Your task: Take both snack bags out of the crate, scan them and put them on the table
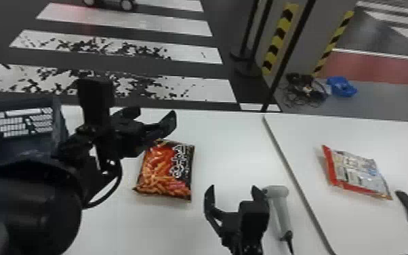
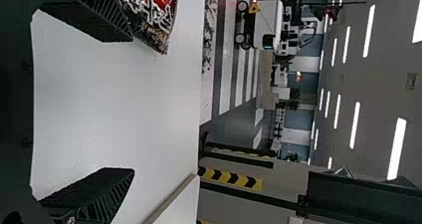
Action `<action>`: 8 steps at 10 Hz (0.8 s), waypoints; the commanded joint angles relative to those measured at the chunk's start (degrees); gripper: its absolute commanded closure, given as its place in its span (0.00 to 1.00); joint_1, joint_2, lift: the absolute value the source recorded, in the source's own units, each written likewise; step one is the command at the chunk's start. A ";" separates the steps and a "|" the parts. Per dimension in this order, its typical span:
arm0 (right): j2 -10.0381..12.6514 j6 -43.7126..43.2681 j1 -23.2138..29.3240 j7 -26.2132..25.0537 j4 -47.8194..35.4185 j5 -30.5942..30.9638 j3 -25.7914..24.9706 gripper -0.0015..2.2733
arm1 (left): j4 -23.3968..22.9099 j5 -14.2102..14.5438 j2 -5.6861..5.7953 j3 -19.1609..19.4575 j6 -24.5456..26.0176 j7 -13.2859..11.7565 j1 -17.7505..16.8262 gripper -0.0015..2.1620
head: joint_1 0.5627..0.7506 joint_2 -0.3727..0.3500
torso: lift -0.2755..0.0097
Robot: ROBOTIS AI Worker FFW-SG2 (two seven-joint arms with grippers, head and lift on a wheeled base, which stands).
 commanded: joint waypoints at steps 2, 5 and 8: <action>0.07 1.14 -0.36 1.19 -0.95 -0.68 -0.70 0.02 | -5.70 -1.75 4.62 4.19 -6.69 -0.71 6.36 0.12 | 0.70 0.28 | 0.64; 1.13 6.76 -1.68 4.27 -2.80 -3.58 -1.93 0.02 | -9.74 -1.75 7.34 9.64 -20.58 -2.21 14.71 0.12 | 0.70 0.40 | 0.64; 2.97 14.15 -3.09 9.81 -5.52 -8.94 -4.74 0.04 | -11.50 -2.54 8.75 12.27 -32.71 -3.96 22.09 0.12 | 0.70 0.47 | 0.64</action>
